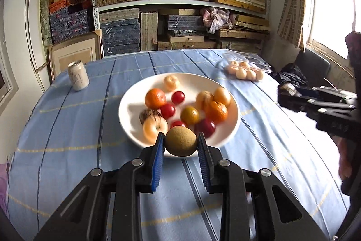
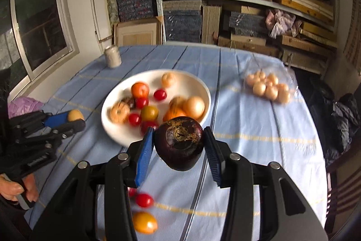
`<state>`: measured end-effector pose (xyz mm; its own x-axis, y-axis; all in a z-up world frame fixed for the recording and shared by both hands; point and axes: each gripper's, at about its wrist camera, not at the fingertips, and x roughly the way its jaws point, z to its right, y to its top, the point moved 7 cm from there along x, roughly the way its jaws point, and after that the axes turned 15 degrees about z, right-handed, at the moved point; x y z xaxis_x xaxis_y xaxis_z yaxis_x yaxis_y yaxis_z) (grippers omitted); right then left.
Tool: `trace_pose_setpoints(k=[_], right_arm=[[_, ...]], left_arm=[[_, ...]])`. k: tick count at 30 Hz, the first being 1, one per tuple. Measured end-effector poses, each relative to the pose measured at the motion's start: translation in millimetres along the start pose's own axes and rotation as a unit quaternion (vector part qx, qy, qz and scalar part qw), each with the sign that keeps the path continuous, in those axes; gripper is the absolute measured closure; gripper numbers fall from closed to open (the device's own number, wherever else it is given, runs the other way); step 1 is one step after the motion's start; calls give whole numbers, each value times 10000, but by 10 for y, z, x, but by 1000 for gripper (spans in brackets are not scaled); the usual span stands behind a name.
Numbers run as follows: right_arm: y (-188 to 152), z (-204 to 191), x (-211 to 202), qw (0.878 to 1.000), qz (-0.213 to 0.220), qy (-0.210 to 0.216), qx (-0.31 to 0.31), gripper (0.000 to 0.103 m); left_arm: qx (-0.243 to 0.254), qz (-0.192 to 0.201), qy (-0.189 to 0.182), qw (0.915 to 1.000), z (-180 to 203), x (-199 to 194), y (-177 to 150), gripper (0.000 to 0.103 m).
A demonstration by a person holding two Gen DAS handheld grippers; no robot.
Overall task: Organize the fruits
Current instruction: 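Carry the tan and dark brown fruits onto the white plate and open both tools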
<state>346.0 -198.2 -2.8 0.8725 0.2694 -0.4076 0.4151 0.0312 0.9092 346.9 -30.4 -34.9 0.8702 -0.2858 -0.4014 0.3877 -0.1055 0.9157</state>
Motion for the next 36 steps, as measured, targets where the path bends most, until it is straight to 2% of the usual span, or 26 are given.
trace_pose_setpoints(k=[6,15,20,26,36], right_arm=[[223,34,238,10000,49,33,65,60],[321,-37,828,9999,-89,129,55,60],[337,-5,1143,9998,-180,63,57,60],[340,9,1465,9994,-332,28,33,60],[154,22,1853,9979,-643,-21,-6,59]], left_arm=[[-41,-6,177,9998,-149,363,108,74],[-257,76,453,9986,-462,871,312,74],[-284,-15,551,9981,-576,1095,284,74],[-351,-131,638,9973,-661,1270,192,74],[-286,-205,819,9960,-725,1391,121,73]])
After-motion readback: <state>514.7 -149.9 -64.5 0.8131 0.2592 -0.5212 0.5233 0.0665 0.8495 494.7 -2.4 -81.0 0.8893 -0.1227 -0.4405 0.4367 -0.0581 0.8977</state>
